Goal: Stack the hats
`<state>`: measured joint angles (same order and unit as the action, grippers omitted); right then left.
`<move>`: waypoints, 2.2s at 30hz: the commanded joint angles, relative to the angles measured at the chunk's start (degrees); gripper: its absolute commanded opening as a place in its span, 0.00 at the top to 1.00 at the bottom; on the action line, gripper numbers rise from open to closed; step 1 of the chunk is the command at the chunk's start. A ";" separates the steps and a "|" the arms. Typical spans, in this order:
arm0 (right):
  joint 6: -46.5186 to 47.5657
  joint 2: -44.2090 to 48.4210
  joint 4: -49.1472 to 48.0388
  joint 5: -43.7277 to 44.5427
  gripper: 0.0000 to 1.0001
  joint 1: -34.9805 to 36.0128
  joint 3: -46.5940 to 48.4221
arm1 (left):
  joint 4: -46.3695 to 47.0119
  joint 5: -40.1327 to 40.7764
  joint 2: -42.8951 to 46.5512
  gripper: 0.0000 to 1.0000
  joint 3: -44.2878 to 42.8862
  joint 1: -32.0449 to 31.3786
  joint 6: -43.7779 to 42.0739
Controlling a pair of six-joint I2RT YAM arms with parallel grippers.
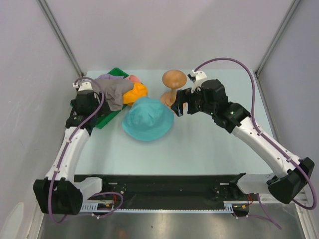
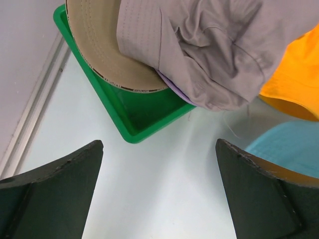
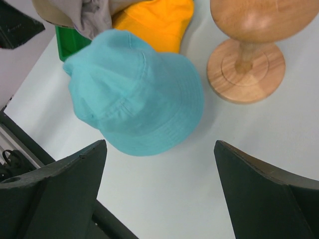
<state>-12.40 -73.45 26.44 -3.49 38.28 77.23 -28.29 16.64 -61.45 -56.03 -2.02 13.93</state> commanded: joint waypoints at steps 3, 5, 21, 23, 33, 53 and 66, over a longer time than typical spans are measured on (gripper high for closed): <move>-2.27 3.31 1.16 0.06 0.05 -0.66 -2.35 | 9.74 4.18 -8.76 0.00 -5.31 1.84 -6.54; -2.36 3.58 1.34 0.41 0.05 -0.84 -2.35 | 11.15 4.88 -12.26 0.00 -6.36 3.41 -7.43; -2.71 -1.52 1.86 -2.23 0.06 -1.81 1.69 | 22.23 -1.53 -28.19 0.05 -12.43 8.35 -11.12; -2.89 -2.31 1.69 -2.40 0.06 -1.81 2.13 | 22.75 -2.40 -28.64 0.25 -12.61 8.70 -11.03; -2.01 -4.51 1.34 -3.02 0.06 -1.81 3.36 | 23.82 -4.60 -16.36 1.00 -7.87 8.61 -9.02; 0.44 -3.01 -6.21 -15.21 0.06 1.00 11.35 | 4.75 -49.06 2.29 1.00 -30.18 5.72 1.54; 7.83 -2.93 -4.11 -30.78 0.06 0.74 28.32 | -1.59 -69.81 6.08 1.00 -40.56 -5.27 8.92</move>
<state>-7.42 -77.45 22.11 -29.06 39.24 101.54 -28.93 -45.17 -56.64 -93.51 -4.91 19.59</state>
